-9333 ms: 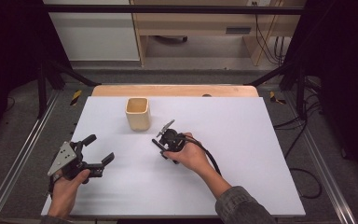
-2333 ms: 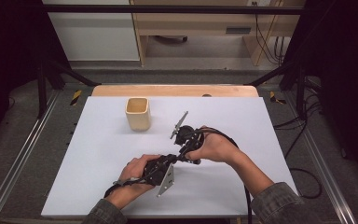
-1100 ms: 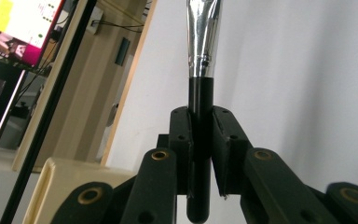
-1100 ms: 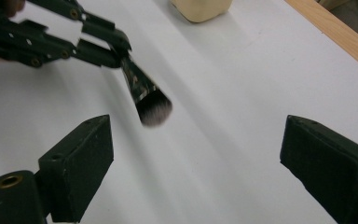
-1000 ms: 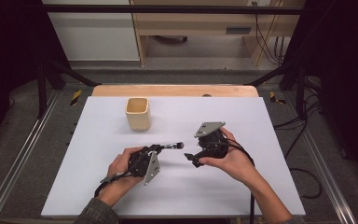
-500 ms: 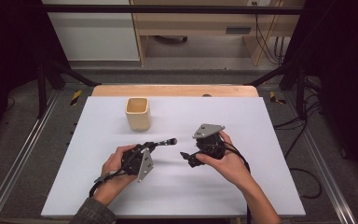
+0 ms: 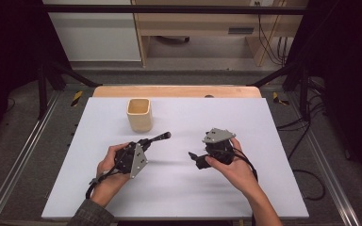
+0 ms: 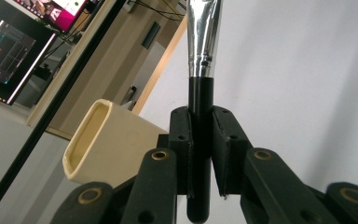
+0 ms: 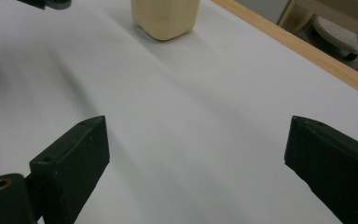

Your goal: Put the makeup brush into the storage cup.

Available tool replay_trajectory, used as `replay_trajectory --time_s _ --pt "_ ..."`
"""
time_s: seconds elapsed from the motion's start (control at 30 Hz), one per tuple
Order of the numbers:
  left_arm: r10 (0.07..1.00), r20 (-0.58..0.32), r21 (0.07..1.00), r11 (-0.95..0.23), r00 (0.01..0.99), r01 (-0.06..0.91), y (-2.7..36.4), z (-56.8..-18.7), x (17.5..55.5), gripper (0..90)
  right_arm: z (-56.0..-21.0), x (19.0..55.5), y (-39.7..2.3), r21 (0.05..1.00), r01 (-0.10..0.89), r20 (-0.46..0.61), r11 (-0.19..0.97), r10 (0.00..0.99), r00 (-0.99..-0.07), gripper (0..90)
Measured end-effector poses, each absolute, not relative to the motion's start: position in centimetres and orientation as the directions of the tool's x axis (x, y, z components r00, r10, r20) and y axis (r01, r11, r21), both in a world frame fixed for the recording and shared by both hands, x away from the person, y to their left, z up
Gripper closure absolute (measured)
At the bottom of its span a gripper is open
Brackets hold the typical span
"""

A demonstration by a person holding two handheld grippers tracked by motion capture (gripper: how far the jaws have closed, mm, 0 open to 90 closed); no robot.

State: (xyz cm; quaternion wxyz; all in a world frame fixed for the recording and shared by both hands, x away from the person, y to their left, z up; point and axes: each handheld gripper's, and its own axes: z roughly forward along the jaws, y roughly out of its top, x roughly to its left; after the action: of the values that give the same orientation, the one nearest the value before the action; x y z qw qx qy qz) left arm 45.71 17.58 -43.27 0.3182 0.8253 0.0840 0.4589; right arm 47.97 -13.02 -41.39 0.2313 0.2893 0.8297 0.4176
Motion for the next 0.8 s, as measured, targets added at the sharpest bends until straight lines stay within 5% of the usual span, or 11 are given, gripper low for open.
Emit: replay_trajectory --time_s 0.8 --pt "0.64 0.513 0.805 -0.59 0.572 -0.063 22.1 -41.5 46.2 79.1 -42.8 47.8 -16.6 0.873 0.276 -0.144 0.403 0.753 -0.642 6.8"
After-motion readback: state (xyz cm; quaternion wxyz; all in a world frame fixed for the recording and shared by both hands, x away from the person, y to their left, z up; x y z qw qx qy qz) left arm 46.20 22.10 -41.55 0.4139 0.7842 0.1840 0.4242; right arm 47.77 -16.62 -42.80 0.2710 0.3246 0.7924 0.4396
